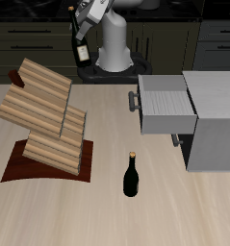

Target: Place the wine bottle from the drawer onto the top layer of the wine rack

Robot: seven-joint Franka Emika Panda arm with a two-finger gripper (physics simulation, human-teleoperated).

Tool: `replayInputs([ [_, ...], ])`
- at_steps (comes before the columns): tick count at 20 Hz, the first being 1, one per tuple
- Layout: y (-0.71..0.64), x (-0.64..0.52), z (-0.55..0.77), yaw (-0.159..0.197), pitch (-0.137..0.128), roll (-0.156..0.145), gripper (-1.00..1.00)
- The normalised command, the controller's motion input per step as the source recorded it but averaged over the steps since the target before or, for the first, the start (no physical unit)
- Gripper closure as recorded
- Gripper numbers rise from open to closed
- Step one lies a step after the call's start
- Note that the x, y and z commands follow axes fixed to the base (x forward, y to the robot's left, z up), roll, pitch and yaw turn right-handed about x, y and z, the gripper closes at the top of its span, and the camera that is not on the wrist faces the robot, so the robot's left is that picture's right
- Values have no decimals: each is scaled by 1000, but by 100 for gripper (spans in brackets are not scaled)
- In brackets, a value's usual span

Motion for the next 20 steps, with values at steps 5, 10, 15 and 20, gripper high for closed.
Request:
replayInputs([
  [5,-180,79,59,-11,1,-45,100],
  [10,-140,62,-5,-24,3,-30,100],
  [15,-60,150,-120,-17,38,-14,100],
  [20,-96,65,-118,-35,26,-15,100],
])
